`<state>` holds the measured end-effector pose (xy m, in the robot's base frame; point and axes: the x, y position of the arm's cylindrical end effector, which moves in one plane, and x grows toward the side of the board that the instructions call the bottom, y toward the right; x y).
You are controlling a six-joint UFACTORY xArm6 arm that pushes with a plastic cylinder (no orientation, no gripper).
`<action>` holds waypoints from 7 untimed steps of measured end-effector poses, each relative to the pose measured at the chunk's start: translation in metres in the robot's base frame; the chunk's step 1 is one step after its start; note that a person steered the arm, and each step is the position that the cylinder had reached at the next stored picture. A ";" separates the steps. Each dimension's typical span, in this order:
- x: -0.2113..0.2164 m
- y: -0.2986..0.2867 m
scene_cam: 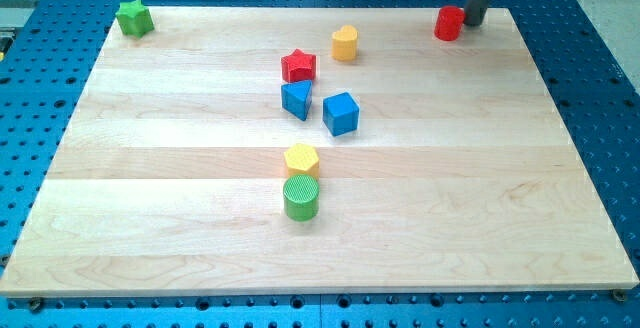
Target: Separate the green circle and the yellow hexagon from each other
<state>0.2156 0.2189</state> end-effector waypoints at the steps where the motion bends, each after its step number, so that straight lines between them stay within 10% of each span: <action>1: 0.047 -0.068; 7: 0.145 0.033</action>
<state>0.3606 0.2516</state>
